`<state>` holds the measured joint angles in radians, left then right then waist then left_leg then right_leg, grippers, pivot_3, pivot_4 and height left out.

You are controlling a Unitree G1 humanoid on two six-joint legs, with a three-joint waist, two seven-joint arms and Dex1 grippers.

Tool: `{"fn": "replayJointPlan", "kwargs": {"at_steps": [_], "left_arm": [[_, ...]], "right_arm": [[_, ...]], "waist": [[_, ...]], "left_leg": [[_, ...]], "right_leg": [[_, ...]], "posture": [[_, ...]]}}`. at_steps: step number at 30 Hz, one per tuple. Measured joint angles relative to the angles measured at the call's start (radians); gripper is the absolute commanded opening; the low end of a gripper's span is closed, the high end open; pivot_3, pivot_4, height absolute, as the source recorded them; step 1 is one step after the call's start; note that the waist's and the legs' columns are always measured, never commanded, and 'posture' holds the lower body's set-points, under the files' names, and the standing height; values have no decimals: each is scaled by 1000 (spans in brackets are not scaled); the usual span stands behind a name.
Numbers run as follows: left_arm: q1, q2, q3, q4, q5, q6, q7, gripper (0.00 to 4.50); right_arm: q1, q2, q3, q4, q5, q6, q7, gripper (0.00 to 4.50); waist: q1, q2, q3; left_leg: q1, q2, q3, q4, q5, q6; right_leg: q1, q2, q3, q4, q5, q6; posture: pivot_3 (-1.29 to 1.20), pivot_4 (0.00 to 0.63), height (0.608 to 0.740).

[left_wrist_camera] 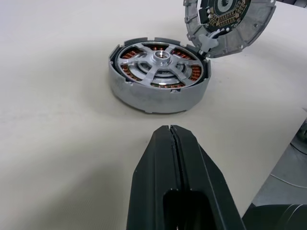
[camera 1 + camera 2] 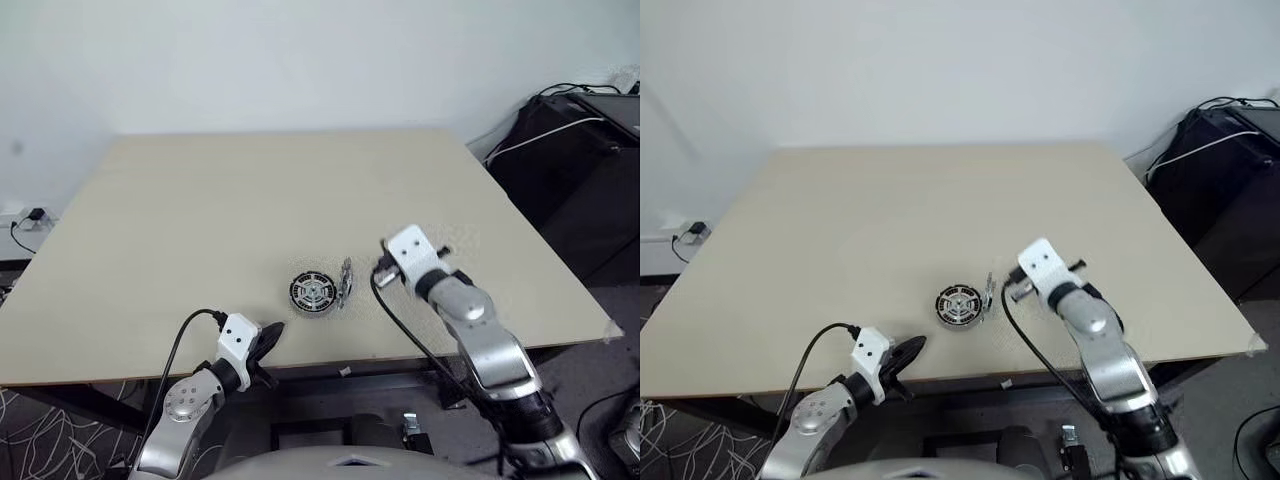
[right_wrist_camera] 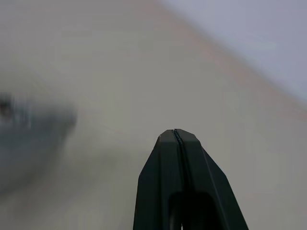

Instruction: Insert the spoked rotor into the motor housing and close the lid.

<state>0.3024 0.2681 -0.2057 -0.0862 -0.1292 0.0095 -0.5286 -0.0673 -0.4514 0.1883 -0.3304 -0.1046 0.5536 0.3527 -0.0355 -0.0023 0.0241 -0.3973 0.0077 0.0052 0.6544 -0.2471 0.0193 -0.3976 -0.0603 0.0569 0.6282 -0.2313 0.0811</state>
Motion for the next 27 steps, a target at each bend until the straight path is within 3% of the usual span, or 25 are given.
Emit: {"fn": "replayJointPlan", "kwargs": {"at_steps": [4,10,17,27], "left_arm": [[2,8,1,-1,0,-2,-12,0],[4,14,1,-4,-1,-1,-23,0],[1,16,1,-27,-1,4,-28,0],[2,15,1,-38,-1,11,-24,0]], "right_arm": [[129,-33,-11,-76,85,28,107,12],[174,20,-53,-117,191,-19,140,12],[146,102,-46,-98,290,-30,176,12],[19,191,55,100,286,-95,193,12]], "waist": [[-3,0,0],[0,-1,0],[-1,-1,1],[-1,-1,0]], "left_leg": [[2,2,0,0,0,0],[3,3,0,2,-1,-2],[2,3,0,2,0,0],[2,3,0,1,0,0]], "right_leg": [[1,1,0,0,-1,2],[3,0,0,1,0,3],[2,-1,0,0,0,2],[2,0,0,0,0,2]], "posture": [[0,0,740],[0,0,740],[0,0,740],[0,0,740]]}}
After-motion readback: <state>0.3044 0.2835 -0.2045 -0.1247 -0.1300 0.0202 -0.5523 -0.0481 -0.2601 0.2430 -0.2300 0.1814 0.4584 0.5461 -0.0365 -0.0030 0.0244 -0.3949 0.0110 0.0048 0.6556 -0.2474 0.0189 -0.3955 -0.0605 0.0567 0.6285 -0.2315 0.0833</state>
